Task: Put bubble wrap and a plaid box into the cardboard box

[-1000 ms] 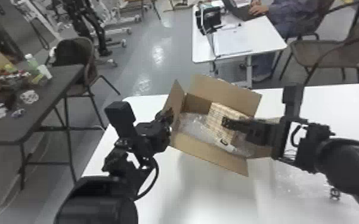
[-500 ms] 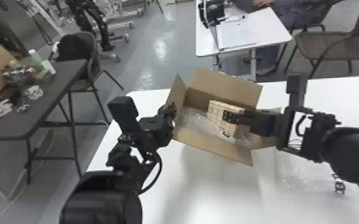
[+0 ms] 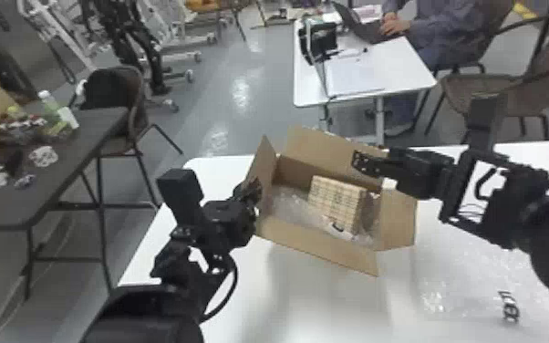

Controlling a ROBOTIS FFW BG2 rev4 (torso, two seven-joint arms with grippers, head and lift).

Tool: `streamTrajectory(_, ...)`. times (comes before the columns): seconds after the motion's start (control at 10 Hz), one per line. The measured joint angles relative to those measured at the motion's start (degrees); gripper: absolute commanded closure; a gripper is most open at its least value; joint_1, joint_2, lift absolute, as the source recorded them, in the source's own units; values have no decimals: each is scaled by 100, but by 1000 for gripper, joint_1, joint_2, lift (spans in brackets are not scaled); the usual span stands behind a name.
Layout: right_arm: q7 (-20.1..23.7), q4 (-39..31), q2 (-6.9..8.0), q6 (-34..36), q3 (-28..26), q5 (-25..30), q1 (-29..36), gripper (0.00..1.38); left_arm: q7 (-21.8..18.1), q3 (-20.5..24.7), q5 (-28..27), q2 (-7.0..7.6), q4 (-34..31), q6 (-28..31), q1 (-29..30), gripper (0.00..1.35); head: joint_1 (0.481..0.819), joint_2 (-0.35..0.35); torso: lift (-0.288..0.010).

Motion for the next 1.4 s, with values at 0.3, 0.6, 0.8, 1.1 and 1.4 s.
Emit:
streamTrajectory(0.3, -972, -1042, -52, -1028, -444, 1122, 1025, 142, 16, 47, -18, -20, 12, -28, 35, 1225, 620, 208, -110)
streamTrajectory(0.6, -1551, -1381, -29, -2081, -890, 1765, 2126, 144, 16, 119, -19, -32, 15, -43, 71, 1225, 659, 138, -110)
streamTrajectory(0.8, -1863, -1417, -19, -2665, -1030, 2124, 2584, 144, 15, 149, -17, -33, 16, -45, 96, 1225, 677, 114, -110)
streamTrajectory(1.1, -2069, -1349, 21, -3296, -1181, 2537, 3082, 144, 122, 179, -15, -33, 48, -45, 137, 1225, 695, 92, -110)
streamTrajectory(1.4, -2112, -1269, 65, -3299, -1208, 2634, 3242, 144, 713, 270, 435, -33, 262, 109, 143, 1225, 695, 110, -110)
